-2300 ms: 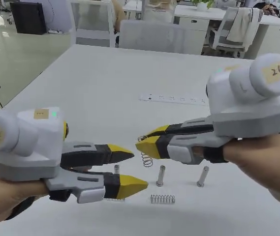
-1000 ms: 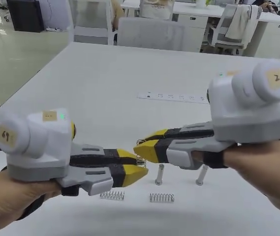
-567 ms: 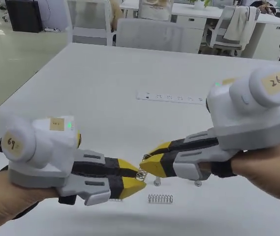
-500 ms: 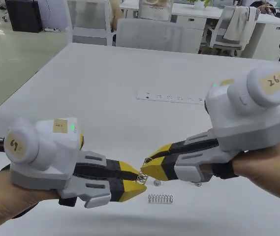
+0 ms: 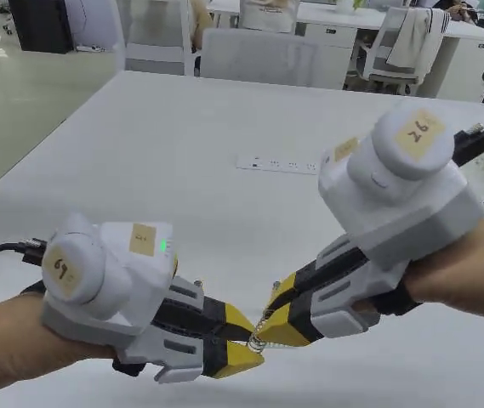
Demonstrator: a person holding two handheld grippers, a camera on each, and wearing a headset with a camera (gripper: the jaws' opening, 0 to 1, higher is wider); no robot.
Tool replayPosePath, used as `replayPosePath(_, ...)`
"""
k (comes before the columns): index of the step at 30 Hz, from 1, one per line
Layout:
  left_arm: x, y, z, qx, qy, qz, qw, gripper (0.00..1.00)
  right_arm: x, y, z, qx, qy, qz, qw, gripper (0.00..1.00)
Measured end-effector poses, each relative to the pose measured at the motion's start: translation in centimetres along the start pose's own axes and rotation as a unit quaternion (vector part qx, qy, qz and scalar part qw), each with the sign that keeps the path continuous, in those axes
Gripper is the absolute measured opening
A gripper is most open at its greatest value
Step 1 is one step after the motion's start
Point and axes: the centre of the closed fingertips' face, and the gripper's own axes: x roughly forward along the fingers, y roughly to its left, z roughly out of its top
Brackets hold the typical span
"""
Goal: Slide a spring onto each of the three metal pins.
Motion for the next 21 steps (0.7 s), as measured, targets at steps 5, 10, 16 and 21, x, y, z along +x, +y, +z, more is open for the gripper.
replayPosePath(5,0.1,-0.3,0.0,-0.001,0.003,-0.005,1.0,0.02,0.4,0.2,-0.3,-0.019,0.029,0.006,0.9994,0.09)
replayPosePath(10,0.2,-0.3,0.2,-0.001,0.001,-0.006,1.0,0.02,1.0,0.2,-0.9,-0.035,0.057,0.007,0.9977,0.09)
replayPosePath(16,0.2,-0.4,0.5,0.002,0.001,-0.006,1.0,0.02,1.3,0.3,-1.2,-0.042,0.072,0.014,0.9965,0.09)
replayPosePath(21,0.2,-0.4,0.8,0.005,0.0,-0.004,1.0,0.02,1.2,0.2,-1.4,-0.039,0.077,0.017,0.9962,0.09)
